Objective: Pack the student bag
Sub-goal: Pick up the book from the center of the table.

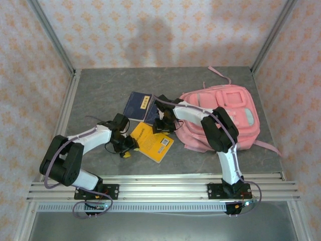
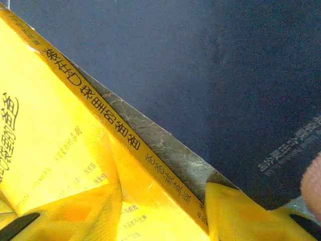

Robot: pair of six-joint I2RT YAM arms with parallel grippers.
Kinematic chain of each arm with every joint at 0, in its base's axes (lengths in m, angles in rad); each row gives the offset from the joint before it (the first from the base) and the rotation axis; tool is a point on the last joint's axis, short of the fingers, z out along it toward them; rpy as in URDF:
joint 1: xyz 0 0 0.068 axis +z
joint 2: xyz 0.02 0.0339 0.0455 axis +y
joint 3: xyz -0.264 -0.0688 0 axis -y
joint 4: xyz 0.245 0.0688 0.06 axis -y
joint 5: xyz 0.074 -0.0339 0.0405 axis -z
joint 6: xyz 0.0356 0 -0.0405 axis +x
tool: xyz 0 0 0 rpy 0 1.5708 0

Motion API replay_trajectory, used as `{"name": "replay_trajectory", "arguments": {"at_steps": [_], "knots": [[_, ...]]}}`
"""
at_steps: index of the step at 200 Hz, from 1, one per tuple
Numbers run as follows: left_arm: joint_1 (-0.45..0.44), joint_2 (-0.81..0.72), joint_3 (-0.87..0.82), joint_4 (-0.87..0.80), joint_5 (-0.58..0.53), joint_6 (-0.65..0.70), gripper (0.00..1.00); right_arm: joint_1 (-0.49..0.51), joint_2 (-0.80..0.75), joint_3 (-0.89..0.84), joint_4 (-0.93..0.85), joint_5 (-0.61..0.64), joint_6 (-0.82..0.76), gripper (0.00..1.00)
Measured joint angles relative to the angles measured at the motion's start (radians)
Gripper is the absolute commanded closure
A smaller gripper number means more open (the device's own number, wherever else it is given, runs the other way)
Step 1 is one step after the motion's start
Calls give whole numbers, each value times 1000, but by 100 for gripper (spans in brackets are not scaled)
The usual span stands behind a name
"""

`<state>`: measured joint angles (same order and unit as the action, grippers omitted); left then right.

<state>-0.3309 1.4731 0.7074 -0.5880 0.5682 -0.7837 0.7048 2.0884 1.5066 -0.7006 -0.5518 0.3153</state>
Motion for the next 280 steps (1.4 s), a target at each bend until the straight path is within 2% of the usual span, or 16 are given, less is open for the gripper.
{"name": "replay_trajectory", "arguments": {"at_steps": [29, 43, 82, 136, 154, 195, 224, 250, 280], "knots": [[8, 29, 31, -14, 15, 24, 53, -2, 0, -2, -1, -26, -40, 54], [10, 40, 53, 43, 30, 34, 54, 3, 5, -3, -7, -101, -56, 54], [39, 42, 64, 69, 11, 46, 56, 9, 13, -5, -24, -174, -85, 54], [44, 42, 45, 119, 12, 49, 58, 6, 31, 10, -38, -208, -68, 54], [49, 41, 37, 126, 13, 51, 58, 9, 36, -1, -21, -295, -41, 55], [60, 41, 18, 128, 35, 53, 58, 24, 23, -45, 32, -443, 2, 63], [63, 41, 18, 129, 46, 53, 58, 14, -3, -81, 79, -492, 40, 84], [72, 39, 33, 107, 49, 64, 45, 8, -4, -81, 85, -487, 58, 100], [123, -3, 106, 60, 57, 67, 35, -14, -58, -98, 120, -450, 113, 100]]}}
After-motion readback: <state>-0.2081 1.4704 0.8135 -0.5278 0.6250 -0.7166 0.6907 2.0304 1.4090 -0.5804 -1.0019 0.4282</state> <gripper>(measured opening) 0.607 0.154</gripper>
